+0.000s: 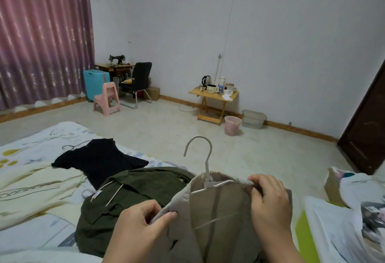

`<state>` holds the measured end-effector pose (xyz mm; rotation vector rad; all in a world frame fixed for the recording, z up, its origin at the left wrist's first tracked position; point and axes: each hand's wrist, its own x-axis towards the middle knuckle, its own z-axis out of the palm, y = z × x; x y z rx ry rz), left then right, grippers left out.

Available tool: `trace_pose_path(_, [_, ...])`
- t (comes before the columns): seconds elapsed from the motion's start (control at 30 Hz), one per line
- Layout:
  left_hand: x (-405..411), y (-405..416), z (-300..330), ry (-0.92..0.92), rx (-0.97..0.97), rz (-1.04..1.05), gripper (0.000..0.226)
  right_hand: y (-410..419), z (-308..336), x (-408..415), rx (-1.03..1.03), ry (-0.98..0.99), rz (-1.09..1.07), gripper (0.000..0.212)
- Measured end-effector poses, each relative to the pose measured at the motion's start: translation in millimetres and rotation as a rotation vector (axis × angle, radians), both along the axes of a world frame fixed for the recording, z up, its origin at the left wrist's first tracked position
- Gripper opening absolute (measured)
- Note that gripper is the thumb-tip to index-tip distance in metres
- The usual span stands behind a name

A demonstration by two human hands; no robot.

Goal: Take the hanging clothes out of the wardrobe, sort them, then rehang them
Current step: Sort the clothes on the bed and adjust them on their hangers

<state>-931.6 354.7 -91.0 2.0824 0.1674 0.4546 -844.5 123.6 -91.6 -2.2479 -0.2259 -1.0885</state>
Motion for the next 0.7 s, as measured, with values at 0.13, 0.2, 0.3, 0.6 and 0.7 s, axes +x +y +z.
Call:
trace_pose_path(0.13, [43, -3, -7, 0.012, 0.008, 0.009, 0.025, -4, -9, 49, -0.001, 0.023, 0.046, 0.014])
trace_pose_path(0.2, [64, -7, -10, 0.016, 0.006, 0.032, 0.027, -6, -12, 78, -0.001, 0.048, 0.078, 0.012])
trace_pose_path(0.3, [97, -18, -14, 0.011, 0.005, 0.087, 0.028, -10, -12, 124, -0.009, 0.087, 0.141, 0.013])
trace_pose_path(0.6, [176, -45, -20, 0.008, -0.076, 0.307, 0.031, 3, 8, 252, -0.105, 0.169, 0.385, 0.012])
trace_pose_path(0.7, [190, -39, -24, -0.004, -0.07, 0.38, 0.035, 31, 14, 283, -0.155, 0.237, 0.506, 0.016])
